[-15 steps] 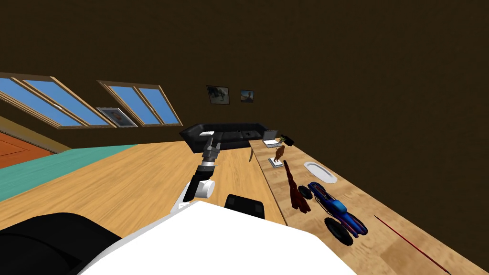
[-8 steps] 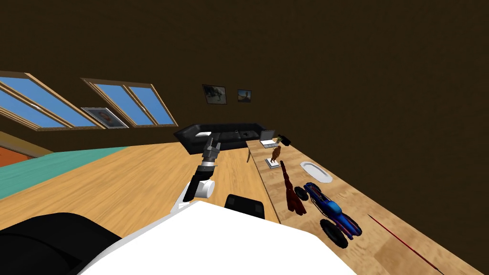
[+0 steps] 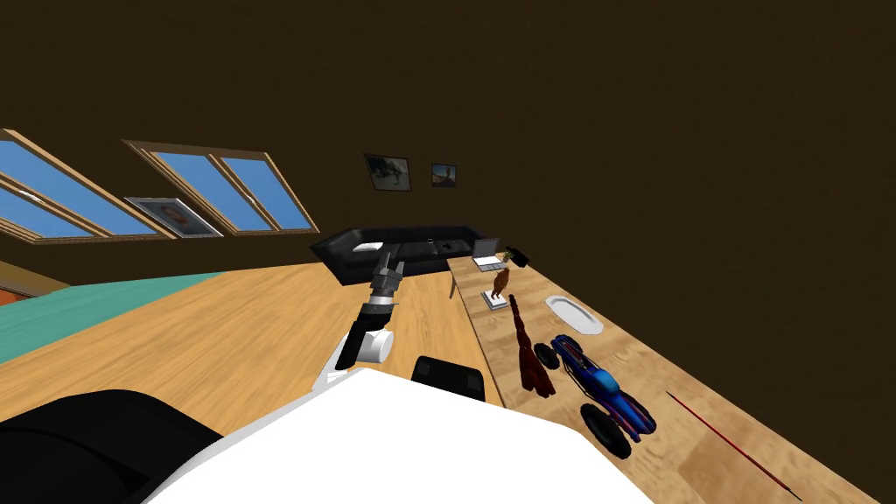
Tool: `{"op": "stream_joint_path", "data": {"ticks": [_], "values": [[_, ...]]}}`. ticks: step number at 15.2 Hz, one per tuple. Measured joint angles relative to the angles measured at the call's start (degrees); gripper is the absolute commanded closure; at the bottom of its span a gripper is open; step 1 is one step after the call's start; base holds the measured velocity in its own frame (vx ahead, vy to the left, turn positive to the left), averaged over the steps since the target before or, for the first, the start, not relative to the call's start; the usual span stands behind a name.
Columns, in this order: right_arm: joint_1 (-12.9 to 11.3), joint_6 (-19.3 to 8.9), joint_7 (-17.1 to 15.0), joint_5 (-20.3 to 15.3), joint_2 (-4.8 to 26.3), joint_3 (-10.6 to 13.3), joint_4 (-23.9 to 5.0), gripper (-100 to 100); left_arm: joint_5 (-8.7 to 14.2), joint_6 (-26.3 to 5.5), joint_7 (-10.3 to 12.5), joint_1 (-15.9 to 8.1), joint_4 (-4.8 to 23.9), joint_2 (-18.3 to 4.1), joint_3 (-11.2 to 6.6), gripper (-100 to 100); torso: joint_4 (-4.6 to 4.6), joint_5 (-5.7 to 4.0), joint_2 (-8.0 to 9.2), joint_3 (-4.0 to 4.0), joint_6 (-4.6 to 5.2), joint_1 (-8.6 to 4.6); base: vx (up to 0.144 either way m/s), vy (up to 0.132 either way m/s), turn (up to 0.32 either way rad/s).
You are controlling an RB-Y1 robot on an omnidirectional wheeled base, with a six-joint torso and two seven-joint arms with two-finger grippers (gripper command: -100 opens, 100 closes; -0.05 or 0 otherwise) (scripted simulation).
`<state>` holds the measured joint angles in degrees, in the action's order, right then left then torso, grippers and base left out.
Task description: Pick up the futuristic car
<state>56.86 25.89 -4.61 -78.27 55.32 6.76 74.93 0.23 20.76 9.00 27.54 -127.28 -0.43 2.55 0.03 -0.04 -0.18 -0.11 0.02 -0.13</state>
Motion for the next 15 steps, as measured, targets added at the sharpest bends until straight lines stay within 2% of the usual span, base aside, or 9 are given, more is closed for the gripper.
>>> {"op": "stream_joint_path", "data": {"ticks": [1, 6, 8, 15], "values": [[0.1, -0.1, -0.1, 0.0, 0.0, 0.1, 0.2, 100, 0.0, 0.0, 0.0, 0.0, 0.0, 0.0, 0.00, 0, -0.04, -0.02, 0.04, 0.04, -0.04, 0.01, 0.005, -0.005, -0.007], [0.1, 0.0, -0.1, 0.0, -0.1, 0.2, 0.2, 100, 0.0, 0.0, 0.0, 0.0, 0.0, 0.0, 0.01, 0, -0.09, -0.02, 0.15, 0.11, -0.07, -0.05, -0.006, 0.008, 0.012], [-0.9, 0.9, 0.0, -0.1, 0.2, -0.3, -1.1, 100, 0.0, 0.0, 0.0, 0.0, 0.0, 0.0, 0.02, 0, -0.14, 0.00, 0.25, 0.18, -0.14, 0.02, -0.060, 0.075, 0.076], [-6.5, 7.6, 3.7, 1.1, 0.6, -4.0, -9.6, 100, 0.0, 0.0, 0.0, 0.0, 0.0, 0.0, 0.02, 0, -0.16, 0.09, 0.40, 0.27, -0.16, 0.19, -0.061, 0.075, 0.052]]}}
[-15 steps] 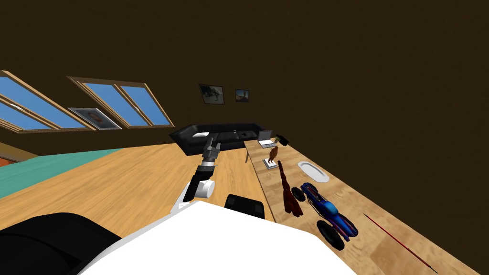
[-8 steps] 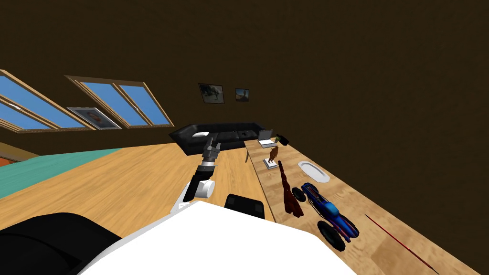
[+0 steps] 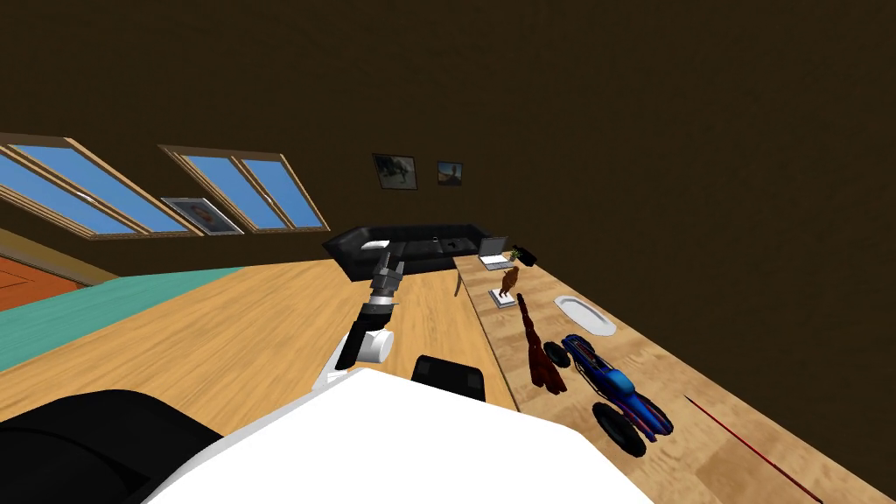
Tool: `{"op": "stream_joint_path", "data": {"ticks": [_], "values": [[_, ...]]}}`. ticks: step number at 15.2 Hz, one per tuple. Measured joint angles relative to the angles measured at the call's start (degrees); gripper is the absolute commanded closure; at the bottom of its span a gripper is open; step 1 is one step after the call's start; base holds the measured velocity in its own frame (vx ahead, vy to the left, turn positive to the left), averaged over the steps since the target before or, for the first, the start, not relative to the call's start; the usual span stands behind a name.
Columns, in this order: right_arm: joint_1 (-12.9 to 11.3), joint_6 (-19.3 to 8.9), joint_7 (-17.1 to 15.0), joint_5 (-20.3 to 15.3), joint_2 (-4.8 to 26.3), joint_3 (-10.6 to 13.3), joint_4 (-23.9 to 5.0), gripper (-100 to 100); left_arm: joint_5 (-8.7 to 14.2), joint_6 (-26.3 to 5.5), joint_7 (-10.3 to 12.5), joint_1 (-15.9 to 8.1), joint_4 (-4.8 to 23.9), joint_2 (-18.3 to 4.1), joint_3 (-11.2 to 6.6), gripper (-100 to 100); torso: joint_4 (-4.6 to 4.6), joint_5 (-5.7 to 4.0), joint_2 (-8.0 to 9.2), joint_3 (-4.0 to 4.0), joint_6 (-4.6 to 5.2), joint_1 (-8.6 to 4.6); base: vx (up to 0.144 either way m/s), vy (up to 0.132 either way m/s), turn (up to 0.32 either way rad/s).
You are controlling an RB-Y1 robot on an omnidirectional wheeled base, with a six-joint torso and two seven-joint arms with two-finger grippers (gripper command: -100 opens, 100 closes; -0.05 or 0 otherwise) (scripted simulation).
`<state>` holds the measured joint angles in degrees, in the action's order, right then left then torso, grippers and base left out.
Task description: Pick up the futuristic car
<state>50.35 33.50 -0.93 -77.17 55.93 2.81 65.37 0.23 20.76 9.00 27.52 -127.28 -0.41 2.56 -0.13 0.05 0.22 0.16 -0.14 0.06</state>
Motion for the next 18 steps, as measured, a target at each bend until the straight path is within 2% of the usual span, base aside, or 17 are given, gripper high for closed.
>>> {"op": "stream_joint_path", "data": {"ticks": [10, 14, 18], "values": [[-6.1, 7.6, 3.9, 1.1, 0.3, -3.8, -10.6, 100, 0.0, 0.0, 0.0, 0.0, 0.0, 0.0, -0.01, 0, 0.04, 0.10, -0.10, -0.06, 0.06, 0.02, -0.046, 0.059, 0.042], [-9.6, 11.4, 6.0, 1.7, 0.5, -5.8, -15.6, 100, 0.0, 0.0, 0.0, 0.0, 0.0, 0.0, 0.00, 0, 0.02, 0.15, -0.08, -0.05, 0.03, 0.19, -0.053, 0.080, 0.059], [-11.9, 14.5, 7.7, 2.2, 0.5, -7.2, -20.0, 100, 0.0, 0.0, 0.0, 0.0, 0.0, 0.0, -0.01, 0, 0.04, 0.20, -0.10, -0.06, 0.11, 0.12, -0.039, 0.055, 0.030]]}}
